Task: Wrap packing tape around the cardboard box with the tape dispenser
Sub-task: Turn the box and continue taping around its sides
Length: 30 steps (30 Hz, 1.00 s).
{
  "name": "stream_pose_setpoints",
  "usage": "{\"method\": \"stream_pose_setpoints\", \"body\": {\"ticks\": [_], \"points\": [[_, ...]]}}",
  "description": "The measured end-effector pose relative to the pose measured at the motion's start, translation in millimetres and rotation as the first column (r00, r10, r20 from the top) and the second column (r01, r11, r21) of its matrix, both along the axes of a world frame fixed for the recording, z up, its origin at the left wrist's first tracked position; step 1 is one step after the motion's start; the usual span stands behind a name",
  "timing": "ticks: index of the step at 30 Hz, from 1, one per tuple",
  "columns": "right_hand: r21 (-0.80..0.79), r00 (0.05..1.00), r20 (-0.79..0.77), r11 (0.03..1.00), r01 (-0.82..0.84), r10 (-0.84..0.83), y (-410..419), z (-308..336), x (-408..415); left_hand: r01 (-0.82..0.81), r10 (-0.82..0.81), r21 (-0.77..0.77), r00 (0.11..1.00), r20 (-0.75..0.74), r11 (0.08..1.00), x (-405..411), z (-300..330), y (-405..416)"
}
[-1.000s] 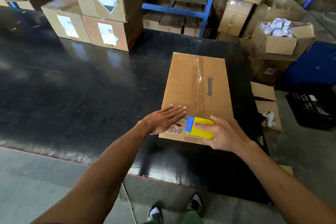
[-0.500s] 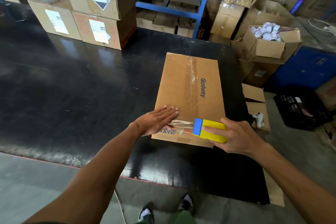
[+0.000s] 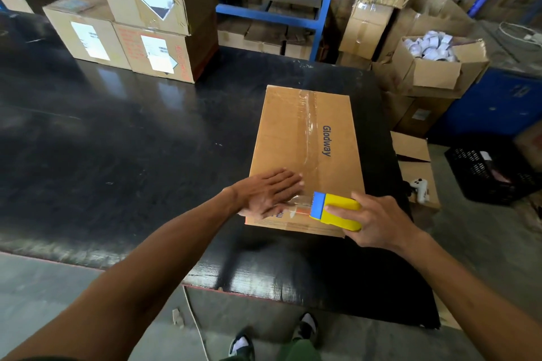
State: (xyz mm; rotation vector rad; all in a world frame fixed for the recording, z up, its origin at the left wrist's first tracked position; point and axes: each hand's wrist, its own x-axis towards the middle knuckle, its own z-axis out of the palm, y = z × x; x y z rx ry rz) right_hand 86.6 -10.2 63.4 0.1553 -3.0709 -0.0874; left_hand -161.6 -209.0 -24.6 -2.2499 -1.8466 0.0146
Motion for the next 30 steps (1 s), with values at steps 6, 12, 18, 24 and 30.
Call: {"method": "stream_pose_setpoints", "body": {"ticks": [6, 12, 18, 24, 30], "points": [[-0.033, 1.000, -0.013, 0.999, -0.003, 0.002, 4.2, -5.9, -1.4, -0.046, 0.048, -0.047, 0.998, 0.039, 0.998, 21.3, -22.3, 28.5], [-0.024, 1.000, -0.010, 1.000, -0.001, 0.001, 3.8, -10.3, 0.2, -0.052, 0.053, -0.036, 0.999, 0.011, 0.998, 20.5, -21.8, 30.2], [0.012, 1.000, -0.028, 1.000, -0.008, 0.009, 5.6, -8.9, 2.1, -0.046, 0.049, -0.061, 0.997, 0.055, 0.997, 21.0, -20.4, 30.1], [-0.037, 0.999, -0.024, 0.999, -0.025, 0.024, 39.7, -0.6, 26.1, -0.044, 0.044, -0.015, 0.998, 0.046, 0.999, 19.2, -21.1, 28.8], [-0.079, 0.998, -0.028, 0.995, -0.059, 0.057, 78.5, -2.0, 45.1, -0.053, 0.053, -0.012, 0.999, 0.008, 0.999, 24.2, -18.2, 31.3]]}}
